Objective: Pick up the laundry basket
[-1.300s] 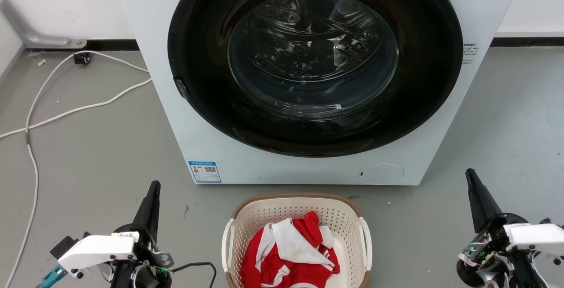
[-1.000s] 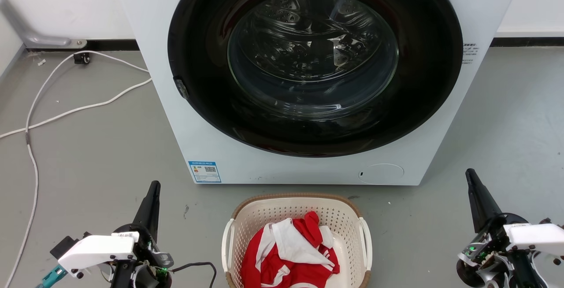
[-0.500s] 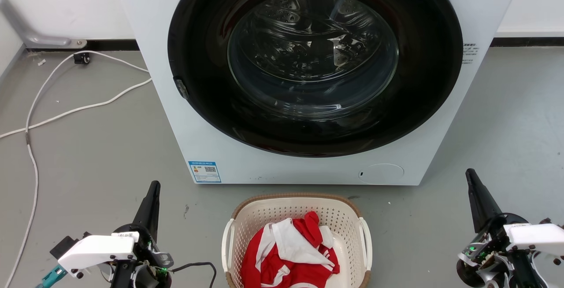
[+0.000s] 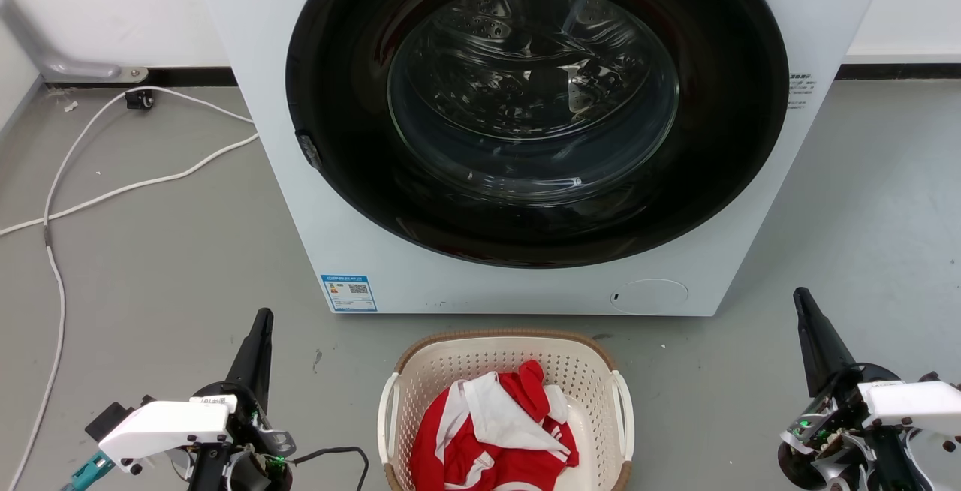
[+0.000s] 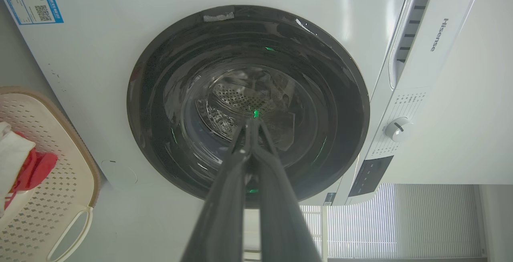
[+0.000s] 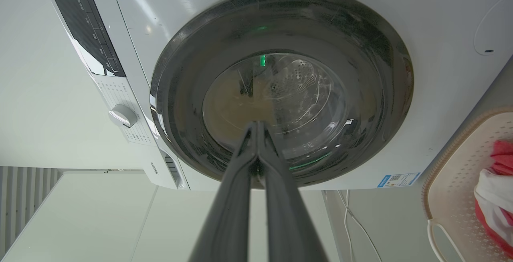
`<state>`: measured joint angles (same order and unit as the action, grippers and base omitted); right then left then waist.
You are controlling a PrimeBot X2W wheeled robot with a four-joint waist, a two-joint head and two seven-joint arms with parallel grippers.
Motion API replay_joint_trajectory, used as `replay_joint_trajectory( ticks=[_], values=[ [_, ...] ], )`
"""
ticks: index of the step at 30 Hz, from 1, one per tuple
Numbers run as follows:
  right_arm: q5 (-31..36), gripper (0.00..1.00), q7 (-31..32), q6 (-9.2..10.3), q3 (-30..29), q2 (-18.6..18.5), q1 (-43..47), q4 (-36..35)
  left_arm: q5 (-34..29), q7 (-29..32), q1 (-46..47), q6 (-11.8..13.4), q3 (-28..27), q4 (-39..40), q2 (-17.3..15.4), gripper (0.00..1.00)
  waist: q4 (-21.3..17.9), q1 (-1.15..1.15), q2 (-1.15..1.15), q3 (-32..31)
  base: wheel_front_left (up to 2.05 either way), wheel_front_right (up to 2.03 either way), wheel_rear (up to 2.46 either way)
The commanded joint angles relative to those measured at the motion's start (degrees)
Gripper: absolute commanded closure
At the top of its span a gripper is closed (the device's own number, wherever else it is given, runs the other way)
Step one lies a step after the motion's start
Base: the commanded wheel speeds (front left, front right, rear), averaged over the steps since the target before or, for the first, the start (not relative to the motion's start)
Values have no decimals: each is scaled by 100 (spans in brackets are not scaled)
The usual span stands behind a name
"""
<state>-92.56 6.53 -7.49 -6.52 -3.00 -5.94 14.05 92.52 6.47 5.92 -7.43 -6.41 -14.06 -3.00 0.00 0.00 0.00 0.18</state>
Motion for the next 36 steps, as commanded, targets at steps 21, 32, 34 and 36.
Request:
replay_joint_trajectory(
  ticks=[21,32,34,36],
  values=[
    [169,0,-281,1,116,15,211,-2,-204,-288,-246,-6,46,56,24,0,-7,0,0,4,0,0,0],
    [884,0,-544,0,-31,13,194,-58,-854,-549,-290,-1,-195,146,21,0,-9,0,0,6,0,0,0],
    [1148,0,-594,0,-34,13,189,-86,-1005,-598,-287,14,-265,192,21,0,-10,0,0,6,0,0,0],
    [1367,0,-641,0,-70,13,174,-121,-1140,-646,-286,40,-344,245,20,0,-12,0,0,8,0,0,0]
  ],
)
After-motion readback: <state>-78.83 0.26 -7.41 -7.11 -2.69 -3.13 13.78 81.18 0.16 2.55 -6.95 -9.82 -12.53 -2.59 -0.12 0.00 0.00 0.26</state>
